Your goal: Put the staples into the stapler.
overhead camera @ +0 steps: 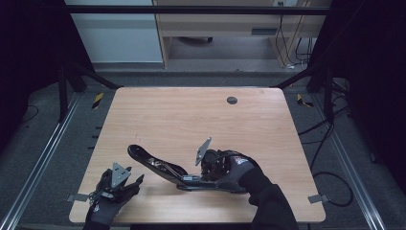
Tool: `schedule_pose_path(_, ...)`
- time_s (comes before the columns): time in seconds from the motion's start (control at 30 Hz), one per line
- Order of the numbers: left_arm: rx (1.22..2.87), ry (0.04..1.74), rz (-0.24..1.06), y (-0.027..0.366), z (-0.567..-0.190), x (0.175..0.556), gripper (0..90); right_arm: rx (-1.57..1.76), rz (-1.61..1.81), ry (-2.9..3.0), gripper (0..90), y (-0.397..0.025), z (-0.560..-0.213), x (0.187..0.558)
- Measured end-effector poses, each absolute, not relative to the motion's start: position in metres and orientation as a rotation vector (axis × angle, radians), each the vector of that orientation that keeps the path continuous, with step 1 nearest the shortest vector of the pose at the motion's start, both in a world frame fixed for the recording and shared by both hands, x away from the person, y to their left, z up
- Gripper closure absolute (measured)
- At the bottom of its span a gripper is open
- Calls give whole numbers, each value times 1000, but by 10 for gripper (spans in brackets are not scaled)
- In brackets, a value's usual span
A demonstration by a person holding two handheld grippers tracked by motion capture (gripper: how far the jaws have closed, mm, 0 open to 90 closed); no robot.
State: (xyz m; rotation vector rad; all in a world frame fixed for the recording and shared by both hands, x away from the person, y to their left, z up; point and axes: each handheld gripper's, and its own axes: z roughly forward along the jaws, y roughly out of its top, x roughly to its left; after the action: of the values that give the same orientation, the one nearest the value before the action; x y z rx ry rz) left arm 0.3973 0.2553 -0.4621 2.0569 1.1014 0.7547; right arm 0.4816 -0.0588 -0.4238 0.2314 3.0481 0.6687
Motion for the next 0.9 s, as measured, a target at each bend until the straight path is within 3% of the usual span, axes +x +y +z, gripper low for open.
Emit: schedule_pose_path(0.9,2059,1101,755,255,-462,397,448,206,656,3048,785,-60,-423,481)
